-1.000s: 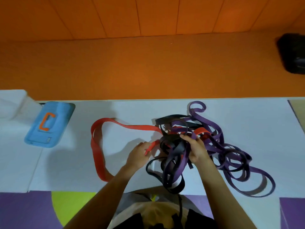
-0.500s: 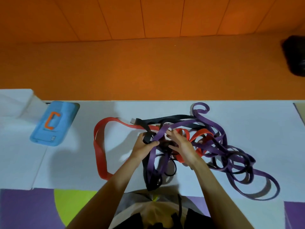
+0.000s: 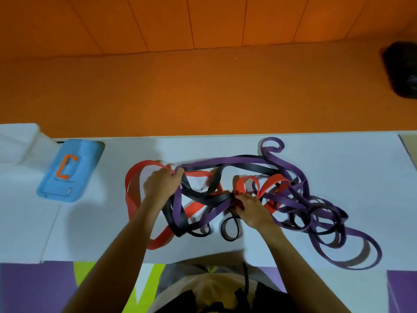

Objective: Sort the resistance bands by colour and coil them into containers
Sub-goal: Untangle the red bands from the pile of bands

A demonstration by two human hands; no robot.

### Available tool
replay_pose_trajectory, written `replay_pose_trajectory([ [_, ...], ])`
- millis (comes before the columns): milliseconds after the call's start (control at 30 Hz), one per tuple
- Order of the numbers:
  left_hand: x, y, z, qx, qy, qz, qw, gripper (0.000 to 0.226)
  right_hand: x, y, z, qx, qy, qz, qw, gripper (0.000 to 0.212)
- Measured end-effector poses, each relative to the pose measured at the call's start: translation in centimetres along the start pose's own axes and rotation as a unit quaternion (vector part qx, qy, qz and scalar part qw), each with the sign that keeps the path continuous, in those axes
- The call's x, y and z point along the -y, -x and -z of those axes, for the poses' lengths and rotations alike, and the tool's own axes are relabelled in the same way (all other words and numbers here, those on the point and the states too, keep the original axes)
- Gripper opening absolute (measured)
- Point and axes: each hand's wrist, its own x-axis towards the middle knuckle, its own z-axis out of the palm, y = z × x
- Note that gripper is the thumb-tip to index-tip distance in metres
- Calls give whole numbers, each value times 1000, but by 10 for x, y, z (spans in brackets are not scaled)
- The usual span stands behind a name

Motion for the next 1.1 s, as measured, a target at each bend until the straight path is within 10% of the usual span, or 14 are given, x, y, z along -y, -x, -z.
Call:
replay_pose_trajectory([
  [300,-37,-68,21,-62,-28,18,998,54,-11,5,8,10,-43,96,994,43],
  [533,-31,-62,-17,14,-96,30,995,73,-27,7,29,-253,-199,-19,946,16],
  [667,-36,-24,-48,-47,-59,-187,980,55,-41,1,28,-217,-187,-124,950,9],
  [767,-42,10,-75,79,-80,-305,946,51,-43,0,19,-185,-201,-153,950,19],
  [1100,-47,40,-100,52,-245,-229,941,58,-43,-1,11,-152,-255,-126,947,28],
])
